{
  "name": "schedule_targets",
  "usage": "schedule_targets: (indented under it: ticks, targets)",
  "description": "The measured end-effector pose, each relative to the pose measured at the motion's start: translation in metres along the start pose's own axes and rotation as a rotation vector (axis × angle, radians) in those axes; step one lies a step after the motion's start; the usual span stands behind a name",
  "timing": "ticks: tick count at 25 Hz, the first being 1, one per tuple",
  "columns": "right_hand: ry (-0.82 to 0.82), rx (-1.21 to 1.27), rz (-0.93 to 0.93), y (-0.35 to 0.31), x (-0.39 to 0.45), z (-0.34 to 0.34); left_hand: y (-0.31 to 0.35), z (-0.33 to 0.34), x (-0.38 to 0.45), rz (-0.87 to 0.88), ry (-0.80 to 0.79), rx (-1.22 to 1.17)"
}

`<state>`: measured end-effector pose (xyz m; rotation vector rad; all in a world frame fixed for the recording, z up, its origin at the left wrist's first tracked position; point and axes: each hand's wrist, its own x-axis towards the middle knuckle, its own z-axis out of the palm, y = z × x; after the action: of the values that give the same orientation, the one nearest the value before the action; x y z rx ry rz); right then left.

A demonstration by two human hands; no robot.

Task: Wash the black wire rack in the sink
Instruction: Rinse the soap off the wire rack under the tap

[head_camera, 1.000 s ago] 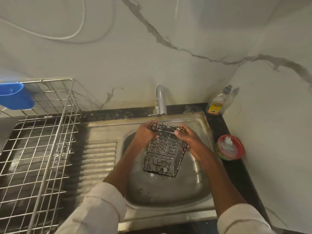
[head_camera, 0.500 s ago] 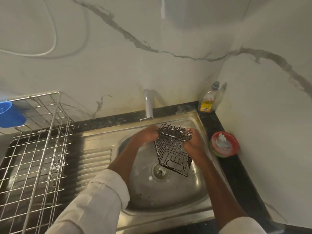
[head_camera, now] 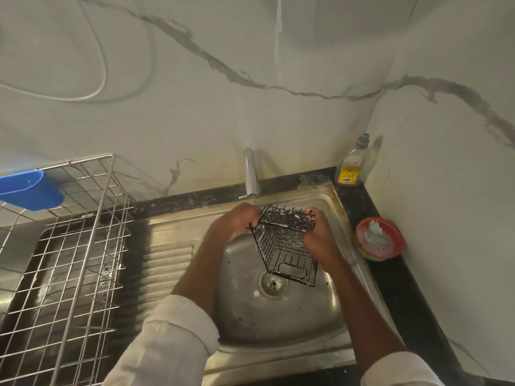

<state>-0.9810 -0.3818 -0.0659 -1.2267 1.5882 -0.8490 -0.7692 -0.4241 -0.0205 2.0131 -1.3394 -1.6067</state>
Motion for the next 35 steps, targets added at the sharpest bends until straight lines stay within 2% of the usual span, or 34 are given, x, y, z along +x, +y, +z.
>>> schedule_targets:
  ticks: [4,6,10,14,19,23,27,32,35]
  targets:
    - [-0.053,0.088,0.045,-0.015,-0.005,0.020,-0.018,-0.003,-0.033,-0.026,0.116,-0.523]
    - [-0.116,0.124,0.077,-0.024,-0.007,0.033,-0.035,-0.008,-0.043,-0.010,0.165,-0.640]
    - [-0.176,0.123,0.039,-0.039,-0.012,0.065,-0.072,-0.031,-0.047,0.025,0.304,-0.562]
    - [-0.223,0.133,0.036,-0.048,-0.018,0.073,-0.078,-0.039,-0.055,0.073,0.379,-0.624]
    - [-0.142,0.252,0.064,-0.035,-0.016,0.052,-0.066,-0.028,-0.057,0.140,0.278,-0.575]
    - [-0.149,0.219,0.060,-0.041,-0.017,0.042,-0.068,-0.023,-0.059,0.142,0.216,-0.584]
    - [-0.227,0.146,0.031,-0.045,-0.014,0.060,-0.080,-0.032,-0.065,0.124,0.276,-0.678]
    - [-0.298,0.111,-0.031,-0.059,-0.012,0.074,-0.093,-0.056,-0.075,0.031,0.321,-0.579]
    - [-0.247,0.145,-0.042,-0.060,-0.017,0.080,-0.096,-0.061,-0.077,-0.004,0.343,-0.517]
